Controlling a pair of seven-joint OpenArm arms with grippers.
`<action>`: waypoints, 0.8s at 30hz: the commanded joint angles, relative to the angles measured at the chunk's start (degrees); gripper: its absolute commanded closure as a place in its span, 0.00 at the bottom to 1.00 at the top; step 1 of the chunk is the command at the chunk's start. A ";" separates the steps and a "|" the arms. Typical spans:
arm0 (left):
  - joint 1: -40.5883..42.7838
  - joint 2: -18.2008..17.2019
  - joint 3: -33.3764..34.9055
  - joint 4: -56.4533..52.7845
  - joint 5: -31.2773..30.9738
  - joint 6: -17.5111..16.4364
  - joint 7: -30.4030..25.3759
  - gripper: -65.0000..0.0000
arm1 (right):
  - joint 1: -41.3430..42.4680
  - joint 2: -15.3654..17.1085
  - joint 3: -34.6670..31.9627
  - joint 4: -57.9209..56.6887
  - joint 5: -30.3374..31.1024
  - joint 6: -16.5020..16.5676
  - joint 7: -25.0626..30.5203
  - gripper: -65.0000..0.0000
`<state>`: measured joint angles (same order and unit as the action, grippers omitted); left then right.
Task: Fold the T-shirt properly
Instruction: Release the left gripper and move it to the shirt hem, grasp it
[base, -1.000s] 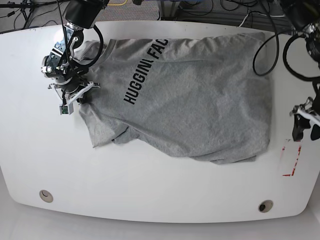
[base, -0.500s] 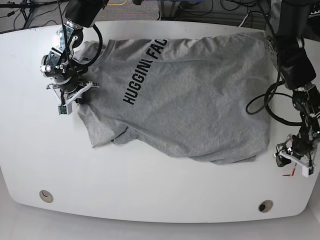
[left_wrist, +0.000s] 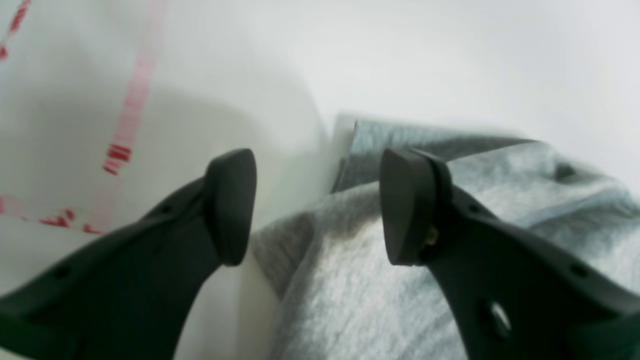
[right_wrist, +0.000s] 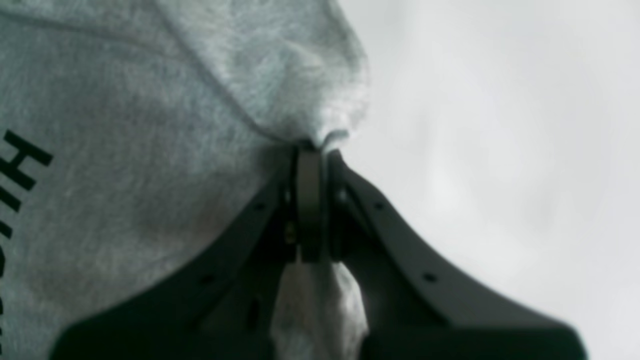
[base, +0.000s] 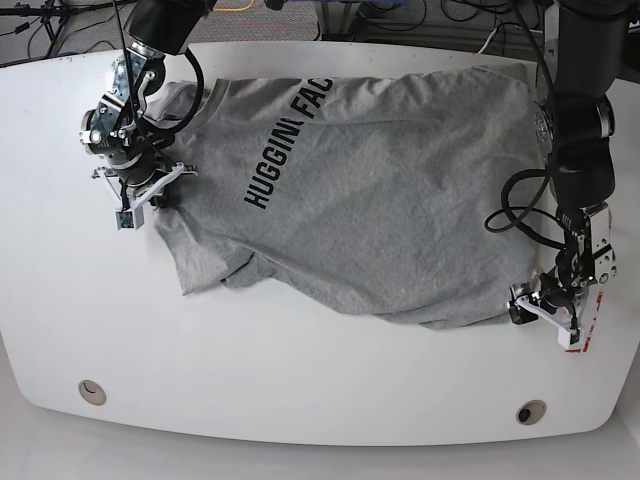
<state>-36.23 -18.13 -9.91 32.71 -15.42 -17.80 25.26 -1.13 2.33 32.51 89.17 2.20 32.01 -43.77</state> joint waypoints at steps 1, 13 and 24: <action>-2.15 -0.38 0.11 -1.90 -0.27 -0.26 -2.35 0.43 | 0.73 0.53 0.06 0.99 0.75 0.30 1.18 0.98; -2.85 1.73 0.11 -6.20 4.30 -2.37 -4.11 0.43 | 0.82 0.53 0.06 1.16 0.75 0.39 1.18 0.98; 0.05 1.82 -0.24 0.30 3.86 -6.24 2.74 0.66 | 0.82 0.53 0.06 1.16 0.66 0.39 1.18 0.98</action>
<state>-35.70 -15.77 -10.02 30.04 -11.16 -23.59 26.55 -1.13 2.33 32.53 89.17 2.17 32.01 -43.77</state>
